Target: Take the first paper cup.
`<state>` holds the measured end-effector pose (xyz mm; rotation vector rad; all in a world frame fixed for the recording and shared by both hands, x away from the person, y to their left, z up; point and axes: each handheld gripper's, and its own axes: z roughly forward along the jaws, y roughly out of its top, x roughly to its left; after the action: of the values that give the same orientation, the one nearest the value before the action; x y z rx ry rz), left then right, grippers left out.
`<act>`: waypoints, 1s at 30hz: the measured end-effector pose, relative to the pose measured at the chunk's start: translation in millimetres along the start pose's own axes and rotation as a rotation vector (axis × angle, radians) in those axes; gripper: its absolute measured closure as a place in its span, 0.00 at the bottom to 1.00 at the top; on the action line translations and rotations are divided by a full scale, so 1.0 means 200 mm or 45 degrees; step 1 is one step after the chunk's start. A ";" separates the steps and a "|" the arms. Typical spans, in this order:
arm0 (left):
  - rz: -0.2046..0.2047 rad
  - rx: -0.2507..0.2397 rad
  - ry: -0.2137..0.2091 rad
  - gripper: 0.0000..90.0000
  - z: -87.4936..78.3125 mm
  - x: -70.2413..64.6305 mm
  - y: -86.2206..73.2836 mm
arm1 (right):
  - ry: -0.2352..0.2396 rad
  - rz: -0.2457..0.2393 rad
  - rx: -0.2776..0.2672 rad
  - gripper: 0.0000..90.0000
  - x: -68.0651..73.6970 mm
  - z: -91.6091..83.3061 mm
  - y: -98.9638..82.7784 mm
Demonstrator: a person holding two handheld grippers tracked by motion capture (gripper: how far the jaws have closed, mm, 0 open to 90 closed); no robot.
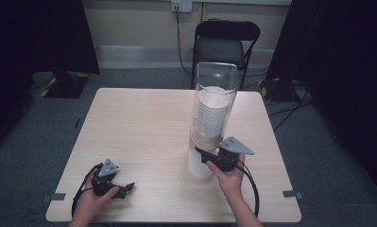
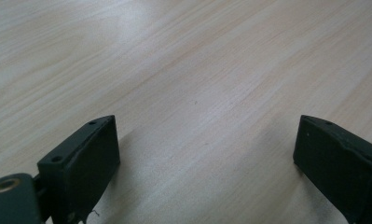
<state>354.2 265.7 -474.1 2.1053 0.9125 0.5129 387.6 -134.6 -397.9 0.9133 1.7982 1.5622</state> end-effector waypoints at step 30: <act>0.001 0.002 0.001 0.07 0.00 0.00 0.00 | -0.008 -0.048 -0.013 0.41 0.01 0.01 -0.05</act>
<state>354.1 265.8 -474.1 2.1067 0.9128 0.5134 386.7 -133.6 -407.3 0.8741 1.7917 1.5419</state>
